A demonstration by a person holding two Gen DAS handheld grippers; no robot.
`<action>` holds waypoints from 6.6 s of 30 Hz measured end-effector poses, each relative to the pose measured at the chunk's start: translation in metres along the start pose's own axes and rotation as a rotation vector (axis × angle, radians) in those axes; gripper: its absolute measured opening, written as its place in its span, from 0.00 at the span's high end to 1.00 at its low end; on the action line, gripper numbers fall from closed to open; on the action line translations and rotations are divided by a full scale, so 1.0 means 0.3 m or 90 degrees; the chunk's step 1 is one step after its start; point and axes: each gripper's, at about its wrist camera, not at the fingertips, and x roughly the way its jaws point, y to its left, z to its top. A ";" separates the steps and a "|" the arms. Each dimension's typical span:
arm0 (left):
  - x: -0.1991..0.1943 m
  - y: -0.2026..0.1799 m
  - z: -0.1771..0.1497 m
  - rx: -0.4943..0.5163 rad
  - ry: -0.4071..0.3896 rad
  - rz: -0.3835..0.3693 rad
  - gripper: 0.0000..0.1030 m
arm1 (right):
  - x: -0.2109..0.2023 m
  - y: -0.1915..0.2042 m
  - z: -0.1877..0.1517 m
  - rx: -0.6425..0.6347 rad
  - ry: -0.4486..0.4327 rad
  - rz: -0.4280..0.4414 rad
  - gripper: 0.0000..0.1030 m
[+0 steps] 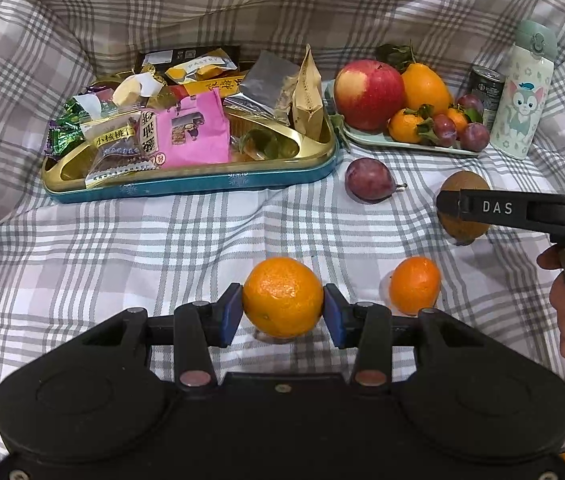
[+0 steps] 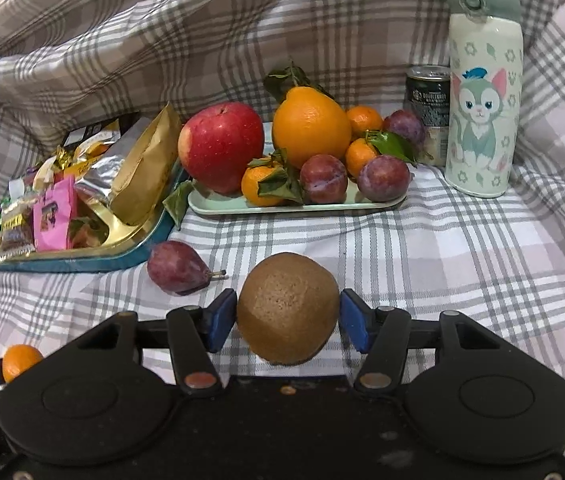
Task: Organize fruits
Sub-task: 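Carry the tangerine and kiwi back over the gold tray with both grippers, then release the tangerine into the tray with the left gripper while the right releases the kiwi, then move both grippers from the gold tray toward the loose tangerine and plum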
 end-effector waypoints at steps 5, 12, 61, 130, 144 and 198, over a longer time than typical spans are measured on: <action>-0.024 0.006 -0.010 -0.004 -0.002 -0.003 0.50 | -0.023 0.012 -0.013 -0.016 0.004 0.006 0.43; -0.075 0.009 -0.029 -0.004 -0.007 -0.004 0.50 | -0.083 0.040 -0.041 -0.034 0.007 0.029 0.43; -0.576 -0.076 -0.612 -0.013 0.015 -0.003 0.50 | -0.634 0.261 -0.521 -0.156 0.050 0.219 0.43; -0.596 -0.100 -0.723 -0.049 0.025 0.037 0.52 | -0.616 0.287 -0.583 -0.248 0.107 0.215 0.44; -0.601 -0.065 -0.700 -0.075 0.029 0.090 0.52 | -0.691 0.237 -0.598 -0.221 0.118 0.210 0.44; -0.206 -0.089 -0.116 -0.008 0.013 0.079 0.52 | -0.458 -0.011 -0.241 -0.060 0.132 0.122 0.44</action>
